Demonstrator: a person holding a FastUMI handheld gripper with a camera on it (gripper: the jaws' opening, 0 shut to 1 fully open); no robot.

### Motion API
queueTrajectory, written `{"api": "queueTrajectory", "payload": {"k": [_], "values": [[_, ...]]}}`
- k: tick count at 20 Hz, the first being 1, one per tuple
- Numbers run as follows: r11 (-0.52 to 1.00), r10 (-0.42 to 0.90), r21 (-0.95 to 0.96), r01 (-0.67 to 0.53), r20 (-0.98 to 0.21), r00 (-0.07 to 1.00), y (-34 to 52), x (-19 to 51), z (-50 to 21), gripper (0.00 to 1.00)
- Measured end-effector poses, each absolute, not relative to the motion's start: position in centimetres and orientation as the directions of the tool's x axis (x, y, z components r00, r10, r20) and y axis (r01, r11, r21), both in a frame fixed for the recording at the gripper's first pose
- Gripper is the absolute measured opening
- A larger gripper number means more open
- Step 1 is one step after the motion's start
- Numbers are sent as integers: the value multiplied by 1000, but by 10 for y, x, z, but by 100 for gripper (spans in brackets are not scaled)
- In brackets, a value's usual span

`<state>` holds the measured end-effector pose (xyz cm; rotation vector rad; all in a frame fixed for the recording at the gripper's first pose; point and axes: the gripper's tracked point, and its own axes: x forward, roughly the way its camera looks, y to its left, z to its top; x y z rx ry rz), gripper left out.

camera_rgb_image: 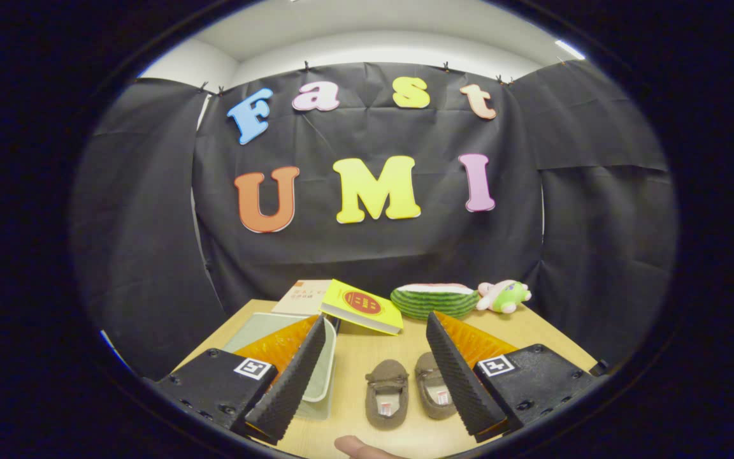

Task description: Open the storage box then place both shoes into the box .Put the left shoe in first, then the right shoe, with the right side of both shoes facing outward in a uniform manner.

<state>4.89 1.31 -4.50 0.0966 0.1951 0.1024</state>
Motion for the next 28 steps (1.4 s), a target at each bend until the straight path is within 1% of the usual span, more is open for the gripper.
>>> {"api": "queueTrajectory", "payload": {"k": [4,7,9,11,15,18,21,26,28], "values": [[979,160,166,-115,-294,942,14,84,-79,100],[955,244,257,-150,-388,889,22,105,-107,100],[933,297,316,-170,-414,860,28,118,-118,100],[898,380,385,-212,-437,816,39,129,-130,100],[798,549,528,-290,-440,710,65,150,-149,100],[722,648,610,-327,-429,630,80,163,-167,100],[644,733,673,-363,-408,544,94,173,-181,100],[519,840,764,-382,-376,390,117,181,-202,100],[468,871,798,-378,-346,348,119,188,-210,99]]}}
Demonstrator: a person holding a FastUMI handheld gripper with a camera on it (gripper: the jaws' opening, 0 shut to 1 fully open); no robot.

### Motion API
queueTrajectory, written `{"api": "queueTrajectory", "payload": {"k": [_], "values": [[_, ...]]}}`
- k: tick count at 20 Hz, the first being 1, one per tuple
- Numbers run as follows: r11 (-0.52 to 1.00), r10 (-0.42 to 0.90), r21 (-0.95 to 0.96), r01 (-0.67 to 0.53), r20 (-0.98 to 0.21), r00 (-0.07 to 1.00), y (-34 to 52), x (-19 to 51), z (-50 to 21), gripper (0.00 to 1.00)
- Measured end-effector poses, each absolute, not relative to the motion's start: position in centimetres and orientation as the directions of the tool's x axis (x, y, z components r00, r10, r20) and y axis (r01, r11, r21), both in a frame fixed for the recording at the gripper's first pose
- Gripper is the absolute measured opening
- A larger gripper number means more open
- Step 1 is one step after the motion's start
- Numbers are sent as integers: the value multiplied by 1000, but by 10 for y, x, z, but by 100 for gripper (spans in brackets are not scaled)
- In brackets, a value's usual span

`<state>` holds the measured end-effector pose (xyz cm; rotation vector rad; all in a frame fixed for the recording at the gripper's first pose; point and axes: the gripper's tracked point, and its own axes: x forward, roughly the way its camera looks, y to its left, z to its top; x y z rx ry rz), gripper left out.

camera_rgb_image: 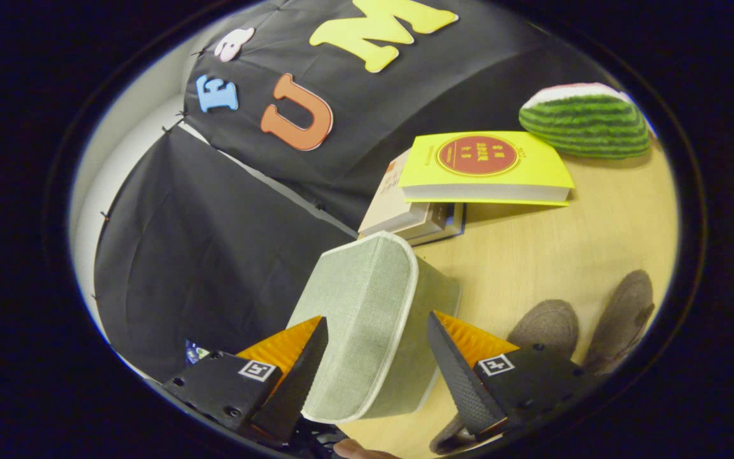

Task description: Open the storage box then place both shoes into the box .Put the left shoe in first, then the right shoe, with the right side of both shoes facing outward in a uniform manner.

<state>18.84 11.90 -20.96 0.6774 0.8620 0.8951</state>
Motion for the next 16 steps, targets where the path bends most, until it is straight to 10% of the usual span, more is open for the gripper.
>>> {"api": "queueTrajectory", "payload": {"k": [12,16], "values": [[230,972,927,-295,-202,120,151,183,-222,97],[252,965,919,-302,-218,143,150,183,-221,82]]}}
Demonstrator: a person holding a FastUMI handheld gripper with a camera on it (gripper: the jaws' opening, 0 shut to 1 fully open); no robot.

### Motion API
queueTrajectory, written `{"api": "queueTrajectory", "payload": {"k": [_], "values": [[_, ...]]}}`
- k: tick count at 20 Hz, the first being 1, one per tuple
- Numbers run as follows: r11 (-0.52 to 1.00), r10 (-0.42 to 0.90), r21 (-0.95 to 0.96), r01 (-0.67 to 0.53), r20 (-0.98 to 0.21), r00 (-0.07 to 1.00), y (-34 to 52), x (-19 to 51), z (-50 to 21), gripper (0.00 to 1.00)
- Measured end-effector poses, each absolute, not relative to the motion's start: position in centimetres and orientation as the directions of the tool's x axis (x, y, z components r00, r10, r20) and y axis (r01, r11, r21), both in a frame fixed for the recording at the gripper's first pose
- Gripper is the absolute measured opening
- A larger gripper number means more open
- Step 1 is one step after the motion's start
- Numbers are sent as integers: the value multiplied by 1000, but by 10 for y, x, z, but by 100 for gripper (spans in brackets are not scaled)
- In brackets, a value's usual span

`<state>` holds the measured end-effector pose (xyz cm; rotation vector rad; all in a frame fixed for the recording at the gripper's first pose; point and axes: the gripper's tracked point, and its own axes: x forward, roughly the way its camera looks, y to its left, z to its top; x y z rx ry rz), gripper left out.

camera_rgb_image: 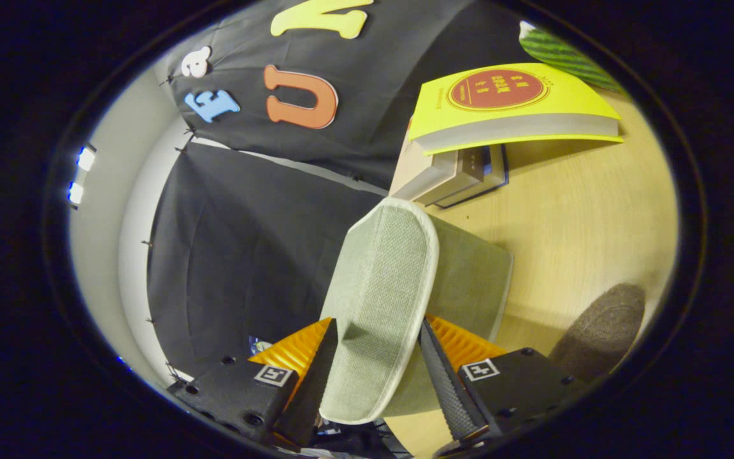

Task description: Open the storage box then place both shoes into the box .Put the left shoe in first, then the right shoe, with the right side of both shoes facing outward in a uniform manner.

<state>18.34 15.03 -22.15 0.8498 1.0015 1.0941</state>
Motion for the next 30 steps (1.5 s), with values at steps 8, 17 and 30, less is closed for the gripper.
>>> {"api": "queueTrajectory", "payload": {"k": [8,17,30], "values": [[305,946,903,-303,-251,203,138,181,-215,39],[347,931,864,-365,-272,241,136,161,-180,12],[359,924,842,-402,-262,278,176,129,-97,10]]}}
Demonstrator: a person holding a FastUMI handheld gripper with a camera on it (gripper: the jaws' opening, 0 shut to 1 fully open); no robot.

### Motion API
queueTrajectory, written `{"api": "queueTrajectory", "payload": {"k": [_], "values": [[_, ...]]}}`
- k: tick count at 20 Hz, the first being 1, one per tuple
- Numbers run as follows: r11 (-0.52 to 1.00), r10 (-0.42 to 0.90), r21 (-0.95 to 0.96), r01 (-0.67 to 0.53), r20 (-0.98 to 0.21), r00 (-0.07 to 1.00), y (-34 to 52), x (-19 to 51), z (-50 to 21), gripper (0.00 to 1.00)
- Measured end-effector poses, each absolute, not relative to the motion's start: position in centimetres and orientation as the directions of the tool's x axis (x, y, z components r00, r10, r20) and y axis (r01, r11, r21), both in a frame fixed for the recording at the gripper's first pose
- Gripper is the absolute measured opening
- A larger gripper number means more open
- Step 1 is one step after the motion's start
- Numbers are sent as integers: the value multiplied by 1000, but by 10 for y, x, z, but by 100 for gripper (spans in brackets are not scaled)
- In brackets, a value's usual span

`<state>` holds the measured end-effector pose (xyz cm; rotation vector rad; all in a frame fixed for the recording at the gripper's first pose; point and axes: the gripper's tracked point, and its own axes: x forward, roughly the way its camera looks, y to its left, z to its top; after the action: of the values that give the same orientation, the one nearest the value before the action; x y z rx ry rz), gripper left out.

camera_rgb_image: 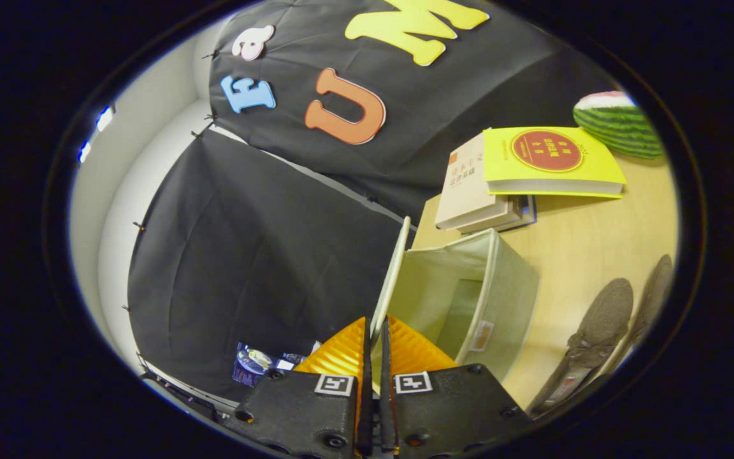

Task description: Open the storage box then place both shoes into the box .Put the left shoe in first, then the right shoe, with the right side of both shoes facing outward in a uniform manner.

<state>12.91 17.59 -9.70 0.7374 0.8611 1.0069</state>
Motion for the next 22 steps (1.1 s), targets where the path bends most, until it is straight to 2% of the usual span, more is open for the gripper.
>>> {"api": "queueTrajectory", "payload": {"k": [7,12,18,22], "values": [[379,916,816,-436,-264,302,219,122,-49,11],[417,904,774,-476,-298,308,259,112,-26,6],[467,873,776,-423,-327,363,317,117,-14,6],[492,860,744,-451,-337,382,366,108,-13,6]]}}
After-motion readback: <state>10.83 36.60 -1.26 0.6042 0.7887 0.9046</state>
